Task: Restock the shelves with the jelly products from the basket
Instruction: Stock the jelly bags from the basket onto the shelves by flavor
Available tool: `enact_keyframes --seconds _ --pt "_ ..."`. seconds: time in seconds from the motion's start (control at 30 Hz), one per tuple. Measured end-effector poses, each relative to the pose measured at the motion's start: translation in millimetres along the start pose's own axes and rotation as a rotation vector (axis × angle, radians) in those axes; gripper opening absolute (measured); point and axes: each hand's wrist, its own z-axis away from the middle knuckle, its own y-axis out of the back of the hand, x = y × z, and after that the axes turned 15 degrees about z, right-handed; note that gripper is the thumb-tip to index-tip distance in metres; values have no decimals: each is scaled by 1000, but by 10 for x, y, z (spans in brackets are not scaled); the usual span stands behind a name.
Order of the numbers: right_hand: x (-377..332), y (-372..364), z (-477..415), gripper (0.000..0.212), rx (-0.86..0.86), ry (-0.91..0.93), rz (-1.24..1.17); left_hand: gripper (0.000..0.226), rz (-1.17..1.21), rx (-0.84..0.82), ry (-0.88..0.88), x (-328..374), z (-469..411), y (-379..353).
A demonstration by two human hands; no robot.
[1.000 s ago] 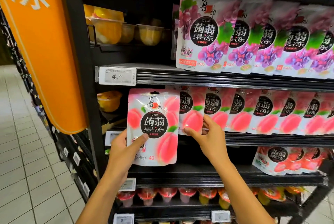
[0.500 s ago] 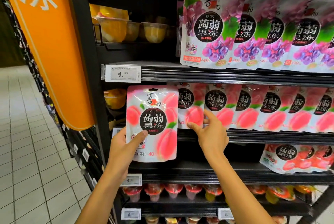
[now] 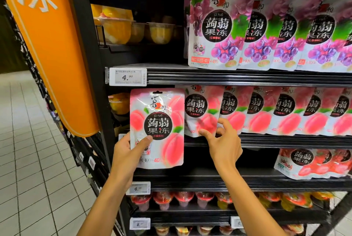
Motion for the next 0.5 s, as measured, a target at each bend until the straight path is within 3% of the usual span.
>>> enact_keyframes --seconds 0.2,0.37,0.5 --pt "-17 -89 93 38 88 -48 -99 13 12 19 9 1 1 17" --pt "-174 -158 77 35 107 -29 -29 11 20 28 21 -20 -8 -3" --pt "-207 -195 13 36 17 54 108 11 13 38 27 -51 -14 -20"
